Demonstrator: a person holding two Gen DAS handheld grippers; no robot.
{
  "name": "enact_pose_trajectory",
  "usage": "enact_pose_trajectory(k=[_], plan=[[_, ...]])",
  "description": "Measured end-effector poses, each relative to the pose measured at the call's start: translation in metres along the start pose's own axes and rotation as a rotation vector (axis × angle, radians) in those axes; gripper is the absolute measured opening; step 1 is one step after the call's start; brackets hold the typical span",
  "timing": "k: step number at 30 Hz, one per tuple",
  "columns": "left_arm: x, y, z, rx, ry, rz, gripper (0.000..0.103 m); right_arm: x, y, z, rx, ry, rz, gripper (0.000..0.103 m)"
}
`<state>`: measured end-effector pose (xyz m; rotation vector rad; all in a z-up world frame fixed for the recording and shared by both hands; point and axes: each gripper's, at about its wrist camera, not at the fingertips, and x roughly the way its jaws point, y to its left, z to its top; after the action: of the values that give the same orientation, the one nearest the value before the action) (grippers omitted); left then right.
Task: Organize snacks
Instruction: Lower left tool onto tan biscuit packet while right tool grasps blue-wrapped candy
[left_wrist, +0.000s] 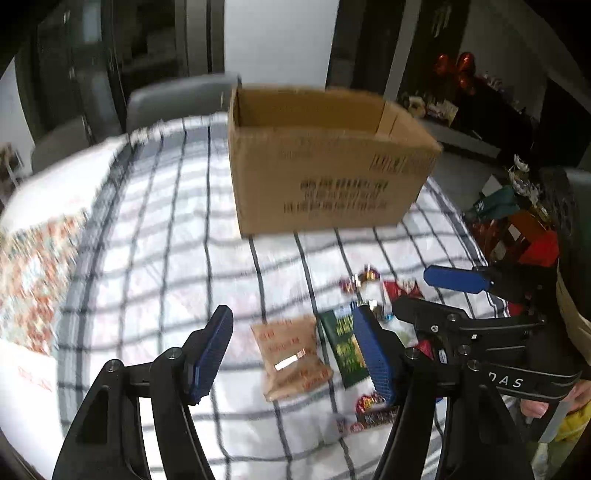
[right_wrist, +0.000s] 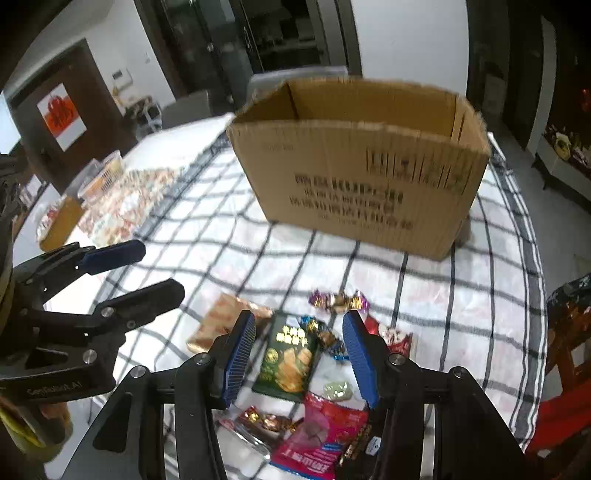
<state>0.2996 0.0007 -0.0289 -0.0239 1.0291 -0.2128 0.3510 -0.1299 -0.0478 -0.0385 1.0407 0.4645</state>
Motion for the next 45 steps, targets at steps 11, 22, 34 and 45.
enact_pose_trajectory(k=[11, 22, 34, 45], plan=[[0.048, 0.010, -0.008, -0.034, 0.191, 0.019, 0.067, 0.040, -0.006, 0.008, -0.031, 0.178, -0.004, 0.046], [0.072, 0.003, -0.006, 0.035, 0.266, 0.062, 0.067, 0.065, -0.016, 0.009, -0.035, 0.251, -0.007, 0.037], [0.090, 0.006, -0.011, 0.029, 0.310, 0.047, 0.065, 0.091, -0.017, 0.010, -0.051, 0.289, -0.021, 0.037], [0.094, 0.009, -0.010, -0.003, 0.317, -0.002, 0.046, 0.097, -0.015, 0.009, -0.017, 0.281, -0.016, 0.020]])
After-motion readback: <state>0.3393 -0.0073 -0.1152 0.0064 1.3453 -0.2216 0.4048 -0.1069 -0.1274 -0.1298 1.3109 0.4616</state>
